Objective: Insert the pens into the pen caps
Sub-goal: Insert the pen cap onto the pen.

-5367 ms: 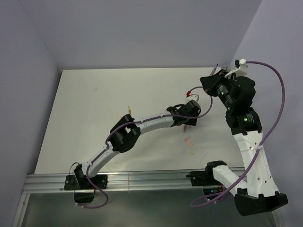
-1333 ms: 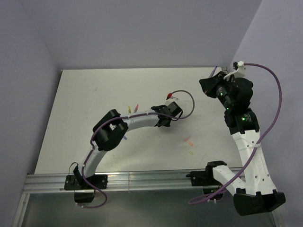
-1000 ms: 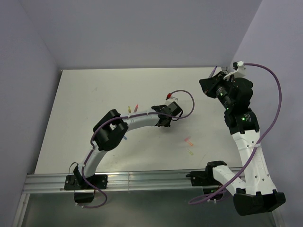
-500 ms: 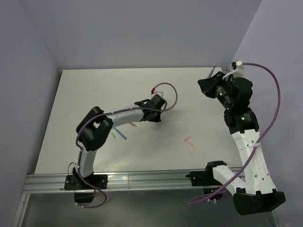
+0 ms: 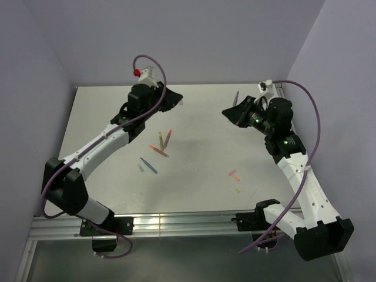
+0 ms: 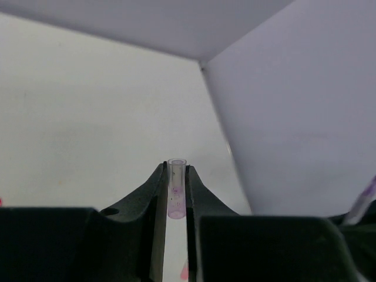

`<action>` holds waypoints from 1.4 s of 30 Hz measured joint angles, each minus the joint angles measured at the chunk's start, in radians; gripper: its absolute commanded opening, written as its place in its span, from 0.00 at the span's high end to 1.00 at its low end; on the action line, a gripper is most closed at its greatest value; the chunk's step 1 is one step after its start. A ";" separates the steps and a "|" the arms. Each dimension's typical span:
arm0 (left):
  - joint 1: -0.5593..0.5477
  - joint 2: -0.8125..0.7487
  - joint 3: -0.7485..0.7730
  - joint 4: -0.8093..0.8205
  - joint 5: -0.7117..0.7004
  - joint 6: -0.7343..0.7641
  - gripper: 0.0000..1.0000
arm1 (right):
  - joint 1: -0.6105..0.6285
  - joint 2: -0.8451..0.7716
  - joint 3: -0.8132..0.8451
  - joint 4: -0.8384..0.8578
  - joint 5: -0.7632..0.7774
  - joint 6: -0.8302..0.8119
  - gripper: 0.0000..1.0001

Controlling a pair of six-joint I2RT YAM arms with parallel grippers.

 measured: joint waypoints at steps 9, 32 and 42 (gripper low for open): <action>0.126 -0.111 -0.168 0.306 0.201 -0.135 1.00 | 0.211 0.012 -0.161 0.175 -0.146 0.003 1.00; 0.137 -0.125 -0.350 0.891 0.478 -0.351 1.00 | 0.404 0.159 -0.174 0.451 -0.279 0.047 1.00; 0.106 -0.100 -0.350 0.922 0.503 -0.354 1.00 | 0.417 0.194 -0.148 0.499 -0.279 0.079 1.00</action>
